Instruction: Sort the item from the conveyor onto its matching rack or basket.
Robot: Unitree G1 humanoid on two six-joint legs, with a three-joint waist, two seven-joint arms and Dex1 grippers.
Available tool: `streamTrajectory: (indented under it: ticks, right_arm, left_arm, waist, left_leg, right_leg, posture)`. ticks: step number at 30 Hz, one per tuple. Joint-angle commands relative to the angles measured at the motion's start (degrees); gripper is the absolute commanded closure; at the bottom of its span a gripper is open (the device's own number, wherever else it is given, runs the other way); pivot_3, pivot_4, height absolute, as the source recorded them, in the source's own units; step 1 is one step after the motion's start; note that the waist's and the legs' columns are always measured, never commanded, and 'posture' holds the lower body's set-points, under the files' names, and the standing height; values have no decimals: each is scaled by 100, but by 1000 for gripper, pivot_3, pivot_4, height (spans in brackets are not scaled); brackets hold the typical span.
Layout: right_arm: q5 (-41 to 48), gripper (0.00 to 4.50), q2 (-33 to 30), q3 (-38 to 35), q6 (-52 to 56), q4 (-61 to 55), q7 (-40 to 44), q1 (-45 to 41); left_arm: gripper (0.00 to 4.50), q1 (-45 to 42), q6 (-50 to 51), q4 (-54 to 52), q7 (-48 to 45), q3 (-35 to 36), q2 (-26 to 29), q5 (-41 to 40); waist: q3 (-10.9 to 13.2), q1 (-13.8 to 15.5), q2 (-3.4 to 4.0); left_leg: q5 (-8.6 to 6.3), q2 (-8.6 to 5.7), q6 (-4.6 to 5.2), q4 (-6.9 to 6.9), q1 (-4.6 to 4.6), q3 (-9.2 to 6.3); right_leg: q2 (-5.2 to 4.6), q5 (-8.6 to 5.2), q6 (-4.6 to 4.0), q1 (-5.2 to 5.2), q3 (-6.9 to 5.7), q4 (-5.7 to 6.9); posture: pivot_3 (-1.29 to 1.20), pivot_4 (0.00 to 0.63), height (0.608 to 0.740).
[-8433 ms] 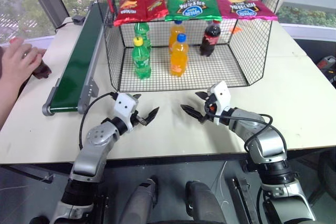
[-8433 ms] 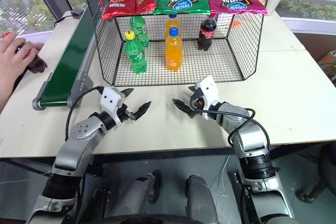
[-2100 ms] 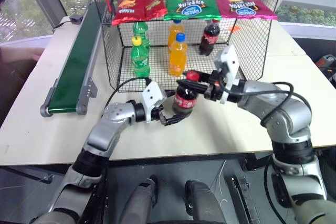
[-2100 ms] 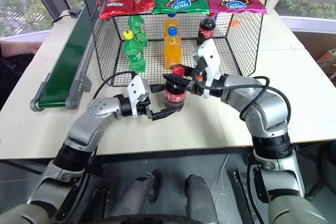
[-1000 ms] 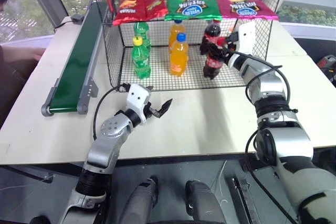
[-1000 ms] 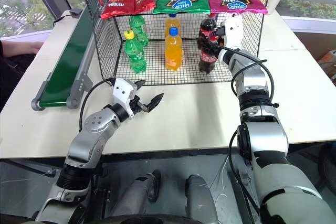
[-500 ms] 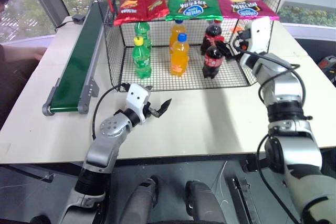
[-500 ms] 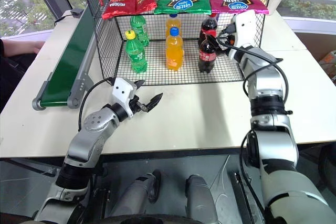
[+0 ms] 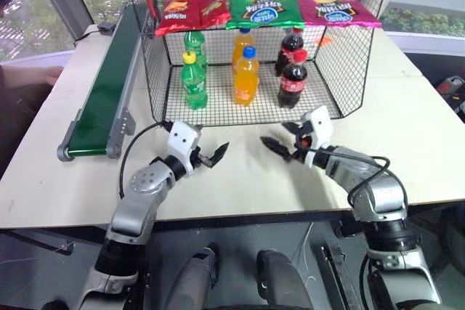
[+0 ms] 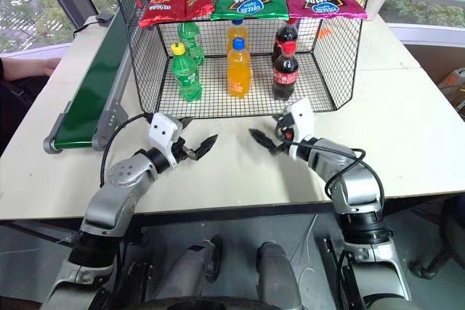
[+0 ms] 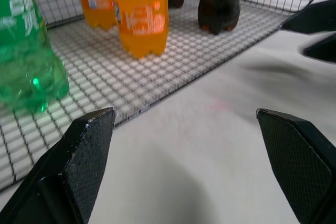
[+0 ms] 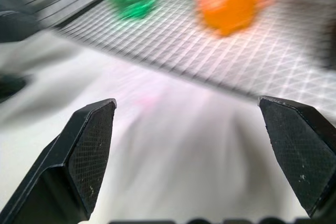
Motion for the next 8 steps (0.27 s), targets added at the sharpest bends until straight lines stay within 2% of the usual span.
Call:
streamTrajectory:
  ticks: [1, 8]
  right_arm:
    - [77, 26, 63, 78, -28, -336, 46, 19]
    - [-17, 26, 96, 176, -122, -121, 93, -92]
  left_arm:
    - [0, 69, 16, -318, -14, 130, 51, -73]
    - [0, 261, 7, -357, 25, 260, 79, -149]
  waist:
    - [0, 3, 0]
    - [0, 13, -1]
  left_leg:
    - [0, 1, 0, 0, 0, -1]
    - [-1, 0, -1, -2, -1, -1]
  right_leg:
    - [-1, 0, -1, 0, 0, 0]
    - [-3, -1, -1, -1, -1, -4]
  posture:
    - [0, 150, 738]
    - [0, 150, 738]
